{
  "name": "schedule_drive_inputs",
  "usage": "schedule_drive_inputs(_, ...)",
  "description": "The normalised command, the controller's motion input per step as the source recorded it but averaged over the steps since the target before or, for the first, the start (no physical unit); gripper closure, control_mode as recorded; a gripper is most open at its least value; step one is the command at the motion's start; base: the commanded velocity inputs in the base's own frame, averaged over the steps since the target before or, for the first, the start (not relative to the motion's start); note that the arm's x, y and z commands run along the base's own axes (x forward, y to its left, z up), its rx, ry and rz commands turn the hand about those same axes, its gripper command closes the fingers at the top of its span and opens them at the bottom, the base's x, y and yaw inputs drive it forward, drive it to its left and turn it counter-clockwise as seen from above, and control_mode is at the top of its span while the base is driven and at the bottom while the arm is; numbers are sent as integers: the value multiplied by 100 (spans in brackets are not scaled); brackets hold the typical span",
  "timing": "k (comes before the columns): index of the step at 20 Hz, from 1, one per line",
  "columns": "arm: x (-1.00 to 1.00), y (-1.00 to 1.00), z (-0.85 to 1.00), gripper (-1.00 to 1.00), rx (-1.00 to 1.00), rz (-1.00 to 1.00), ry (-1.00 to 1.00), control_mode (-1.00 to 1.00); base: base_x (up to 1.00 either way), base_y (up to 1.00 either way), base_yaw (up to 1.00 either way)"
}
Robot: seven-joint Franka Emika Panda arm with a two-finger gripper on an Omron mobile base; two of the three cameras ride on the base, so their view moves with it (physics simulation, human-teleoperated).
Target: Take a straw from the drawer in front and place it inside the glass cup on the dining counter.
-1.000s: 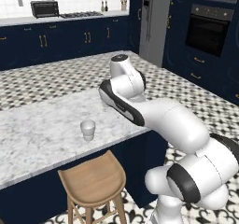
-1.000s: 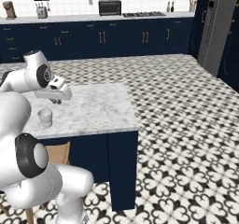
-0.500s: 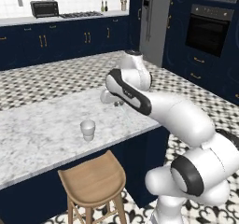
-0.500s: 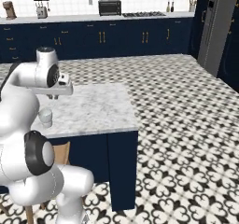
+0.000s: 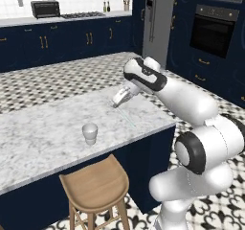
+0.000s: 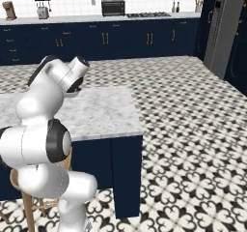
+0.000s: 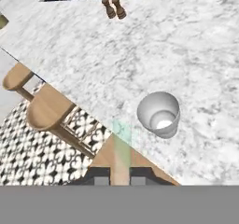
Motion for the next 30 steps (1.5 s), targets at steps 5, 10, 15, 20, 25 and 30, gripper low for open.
schedule_drive_inputs(5,-2,79,0,100,30,55,-6,-100,0,0,0)
schedule_drive_inputs(10,-1,35,11,100,37,43,-23,-100,0,0,0)
schedule_drive_inputs(15,0,31,0,100,38,34,-21,-100,0,0,0)
schedule_drive_inputs(20,13,31,0,100,28,12,-12,-100,0,0,0)
schedule_drive_inputs(25,25,7,-3,100,13,1,-3,-100,0,0,0)
schedule_drive_inputs(30,34,6,-13,100,2,0,0,-100,0,0,0)
